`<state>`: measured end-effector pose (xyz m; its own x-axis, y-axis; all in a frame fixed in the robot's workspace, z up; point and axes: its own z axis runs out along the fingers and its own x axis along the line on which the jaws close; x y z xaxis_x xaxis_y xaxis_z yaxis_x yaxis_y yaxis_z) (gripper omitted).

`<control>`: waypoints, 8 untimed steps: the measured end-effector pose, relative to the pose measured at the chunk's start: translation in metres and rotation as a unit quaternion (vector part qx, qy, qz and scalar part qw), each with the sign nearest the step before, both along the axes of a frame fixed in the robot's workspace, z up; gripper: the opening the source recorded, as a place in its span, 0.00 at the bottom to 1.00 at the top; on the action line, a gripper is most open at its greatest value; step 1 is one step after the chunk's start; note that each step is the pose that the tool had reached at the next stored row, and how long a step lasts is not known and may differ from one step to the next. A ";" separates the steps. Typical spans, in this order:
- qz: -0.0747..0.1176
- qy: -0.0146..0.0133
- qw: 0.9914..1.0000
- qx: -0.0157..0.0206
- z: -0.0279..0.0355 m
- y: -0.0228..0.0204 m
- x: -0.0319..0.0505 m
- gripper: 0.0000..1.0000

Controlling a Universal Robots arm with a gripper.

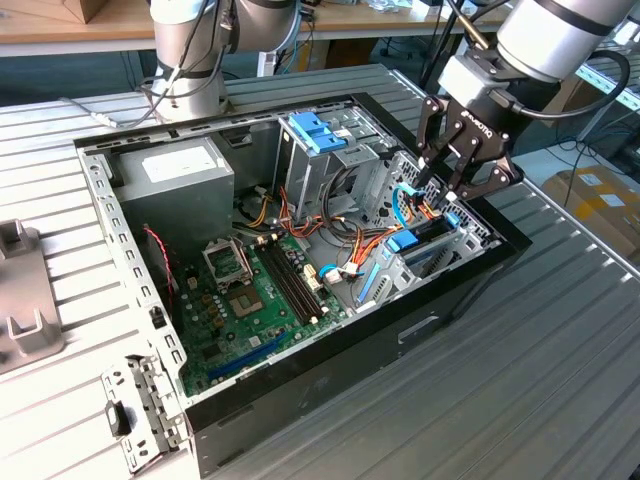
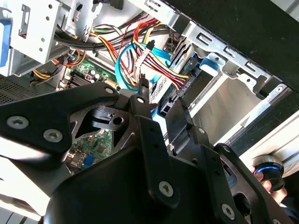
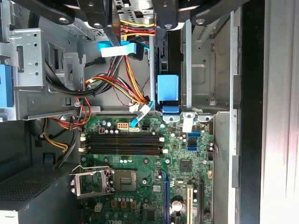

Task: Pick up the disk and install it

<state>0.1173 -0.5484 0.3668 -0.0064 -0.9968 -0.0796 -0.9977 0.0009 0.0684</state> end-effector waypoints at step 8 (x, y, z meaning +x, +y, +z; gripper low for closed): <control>0.000 0.000 1.000 0.000 -0.0001 0.0000 0.0000 0.34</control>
<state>0.1173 -0.5484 0.3667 -0.0064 -0.9968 -0.0797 -0.9977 0.0009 0.0684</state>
